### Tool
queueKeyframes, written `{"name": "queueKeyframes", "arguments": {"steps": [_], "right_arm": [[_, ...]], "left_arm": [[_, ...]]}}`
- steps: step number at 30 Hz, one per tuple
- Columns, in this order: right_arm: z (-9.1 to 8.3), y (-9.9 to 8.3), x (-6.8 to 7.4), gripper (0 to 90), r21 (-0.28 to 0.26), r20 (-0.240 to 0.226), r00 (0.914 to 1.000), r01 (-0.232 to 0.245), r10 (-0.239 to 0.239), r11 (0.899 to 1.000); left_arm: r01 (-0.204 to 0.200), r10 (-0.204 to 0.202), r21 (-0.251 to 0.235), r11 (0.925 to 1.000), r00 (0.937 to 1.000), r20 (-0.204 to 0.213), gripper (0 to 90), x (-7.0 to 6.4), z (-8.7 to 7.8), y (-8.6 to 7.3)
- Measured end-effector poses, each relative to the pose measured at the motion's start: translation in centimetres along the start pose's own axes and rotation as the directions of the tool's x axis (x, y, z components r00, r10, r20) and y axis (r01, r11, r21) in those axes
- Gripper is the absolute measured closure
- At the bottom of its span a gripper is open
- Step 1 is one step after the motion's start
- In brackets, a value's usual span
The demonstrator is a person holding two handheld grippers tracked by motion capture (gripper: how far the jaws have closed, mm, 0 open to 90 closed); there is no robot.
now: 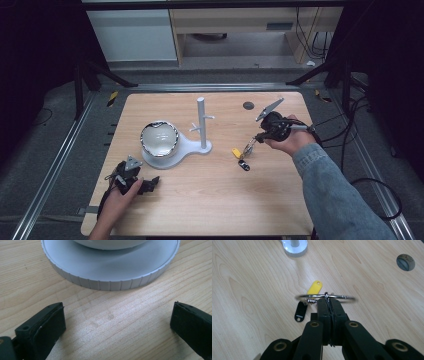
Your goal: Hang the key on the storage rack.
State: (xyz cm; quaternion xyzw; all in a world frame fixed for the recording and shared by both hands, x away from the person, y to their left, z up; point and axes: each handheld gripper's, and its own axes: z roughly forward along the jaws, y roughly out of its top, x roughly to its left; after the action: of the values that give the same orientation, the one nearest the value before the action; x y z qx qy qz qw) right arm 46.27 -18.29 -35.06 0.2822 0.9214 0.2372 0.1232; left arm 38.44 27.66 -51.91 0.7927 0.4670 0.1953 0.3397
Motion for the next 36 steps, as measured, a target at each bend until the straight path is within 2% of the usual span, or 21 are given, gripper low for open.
{"name": "queueKeyframes", "arguments": {"steps": [12,15,22,36], "right_arm": [[-2.4,1.6,0.0,88.7,-0.032,0.023,0.9996,0.019,-0.019,0.999],[-3.2,2.4,0.1,88.7,-0.034,0.035,0.9988,0.036,-0.035,0.999],[-3.8,3.8,0.1,88.8,-0.024,0.049,0.998,0.041,-0.039,0.999],[-4.6,5.6,0.9,88.7,-0.043,0.035,0.9974,0.064,-0.063,0.997]], "left_arm": [[0.0,0.0,0.0,1.0,1.0,0.0,0.0,0.0,0.0,0.0],[0.0,0.0,0.0,1.0,1.0,0.0,0.0,0.0,0.0,0.0],[0.004,-0.004,-0.004,1.0,1.0,0.0,0.0,0.0,0.0,0.0],[0.001,-0.001,-0.003,1.0,1.0,-0.001,0.0,0.0,0.0,0.0]]}}
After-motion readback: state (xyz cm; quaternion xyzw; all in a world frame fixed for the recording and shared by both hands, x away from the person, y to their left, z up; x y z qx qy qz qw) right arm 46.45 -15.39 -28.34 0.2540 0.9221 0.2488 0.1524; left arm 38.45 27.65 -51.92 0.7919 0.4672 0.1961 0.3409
